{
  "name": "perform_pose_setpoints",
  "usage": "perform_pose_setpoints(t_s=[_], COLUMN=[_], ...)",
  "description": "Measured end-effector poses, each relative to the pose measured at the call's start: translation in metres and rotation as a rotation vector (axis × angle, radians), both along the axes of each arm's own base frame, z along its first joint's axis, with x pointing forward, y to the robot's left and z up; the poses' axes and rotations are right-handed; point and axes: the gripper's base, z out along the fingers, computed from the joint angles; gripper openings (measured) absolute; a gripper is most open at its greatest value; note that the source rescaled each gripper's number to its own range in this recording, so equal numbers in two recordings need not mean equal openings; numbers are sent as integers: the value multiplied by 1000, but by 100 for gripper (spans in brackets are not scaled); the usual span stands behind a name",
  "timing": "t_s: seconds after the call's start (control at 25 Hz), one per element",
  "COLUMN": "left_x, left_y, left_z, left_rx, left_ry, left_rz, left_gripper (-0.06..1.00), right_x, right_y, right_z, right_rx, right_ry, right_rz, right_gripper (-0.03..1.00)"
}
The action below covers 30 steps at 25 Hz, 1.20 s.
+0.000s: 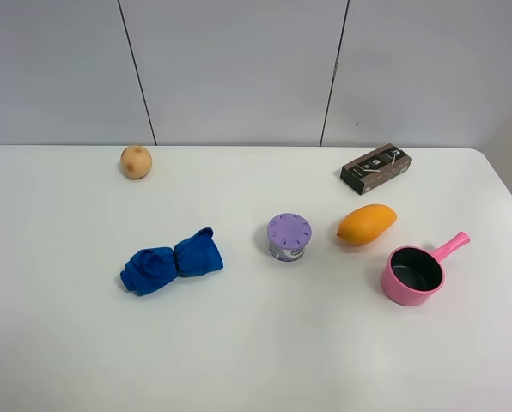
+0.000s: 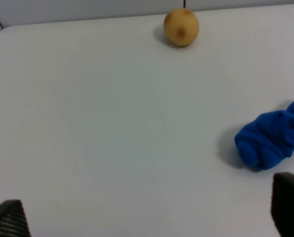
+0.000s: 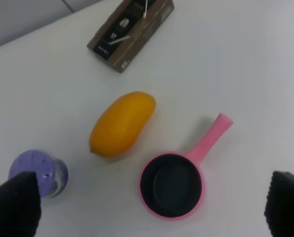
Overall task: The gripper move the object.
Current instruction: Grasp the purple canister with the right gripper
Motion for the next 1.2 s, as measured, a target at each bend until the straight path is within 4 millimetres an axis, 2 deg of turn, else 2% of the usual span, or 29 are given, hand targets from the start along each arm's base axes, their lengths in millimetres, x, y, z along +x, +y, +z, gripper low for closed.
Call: perform_pose_setpoints(t_s=[0.4,0.72,1.0,1.2], left_x=[0,0,0,0], left_y=[0,0,0,0], left_z=[0,0,0,0], left_rx=[-1,0,0,-1], left_ry=[0,0,0,0], left_rz=[1,0,0,0], left_gripper=[100,100,100,100], right_x=[53,85,96,97], right_y=[2,8,10,9], right_z=[-32,-46,-45,-44], right_rx=[-1,-5,-113,-144], right_ry=[104,41,-51,-66], right_rz=[129,276,416,443], right_gripper=[64,64,64,64])
